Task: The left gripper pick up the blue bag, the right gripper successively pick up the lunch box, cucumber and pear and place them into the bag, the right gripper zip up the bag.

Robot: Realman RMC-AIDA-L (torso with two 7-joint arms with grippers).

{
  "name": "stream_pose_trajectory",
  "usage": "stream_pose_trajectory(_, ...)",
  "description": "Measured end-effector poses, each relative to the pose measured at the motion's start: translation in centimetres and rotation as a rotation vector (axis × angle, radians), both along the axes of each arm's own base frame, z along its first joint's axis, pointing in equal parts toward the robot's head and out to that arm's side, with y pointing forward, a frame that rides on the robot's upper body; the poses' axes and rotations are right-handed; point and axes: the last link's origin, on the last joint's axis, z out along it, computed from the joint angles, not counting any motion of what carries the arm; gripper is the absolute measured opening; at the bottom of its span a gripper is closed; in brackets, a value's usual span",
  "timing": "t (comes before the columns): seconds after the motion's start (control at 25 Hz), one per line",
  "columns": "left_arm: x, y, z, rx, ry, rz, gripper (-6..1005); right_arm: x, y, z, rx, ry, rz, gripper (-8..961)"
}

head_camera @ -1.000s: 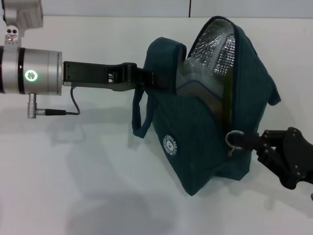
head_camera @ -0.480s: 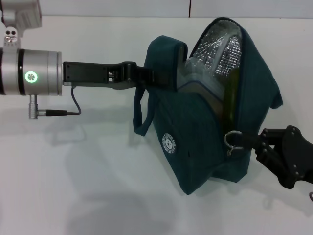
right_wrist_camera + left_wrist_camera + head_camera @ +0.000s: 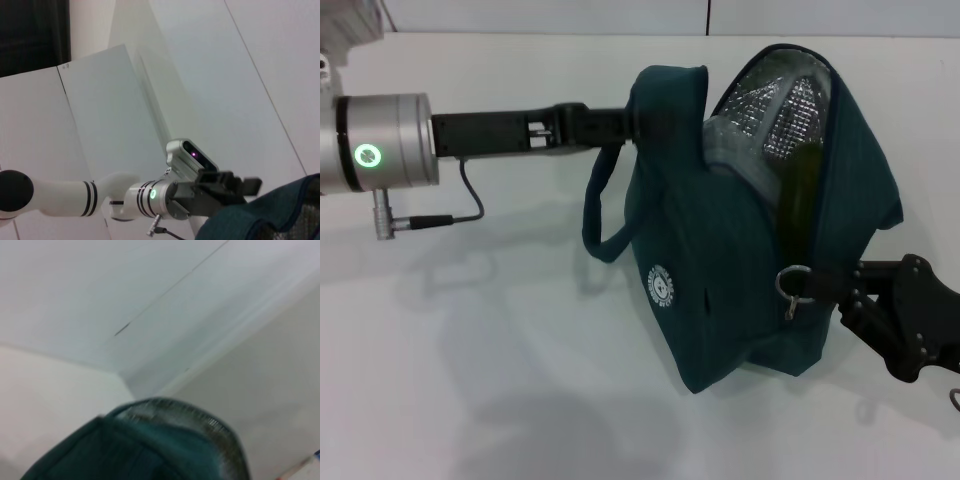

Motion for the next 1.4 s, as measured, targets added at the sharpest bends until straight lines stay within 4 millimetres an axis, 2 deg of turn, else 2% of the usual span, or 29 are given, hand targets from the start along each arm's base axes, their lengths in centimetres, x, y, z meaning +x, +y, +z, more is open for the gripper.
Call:
stream_pose_trajectory(0.32, 0.2, -1.1, 1.8, 0.124, -0.134, -0.097, 564, -0.5, 0.3, 0.4, 0.051, 0.019, 0.033, 17)
stream_pose_trajectory(0.52, -0.2, -2.0, 2.0, 0.163, -0.155, -0.145, 653, -1.3, 0.8, 0.8, 0.104, 0.060, 0.055, 16)
stream_pose_trajectory(0.72, -0.9, -3.4, 2.3, 0.197, -0.185, -0.186, 652, -1.8, 1.4, 0.8, 0.109, 0.063, 0.066, 16)
stream_pose_trajectory(1.08, -3.4, -6.4, 2.3, 0.269, -0.177, -0.214, 649, -2.7, 2.6, 1.3, 0.153, 0.096, 0.068, 16)
stream_pose_trajectory(1.4, -4.7, -8.6, 1.1, 0.267, -0.206, -0.231, 647, -3.9, 4.1, 1.0, 0.154, 0.085, 0.082, 16)
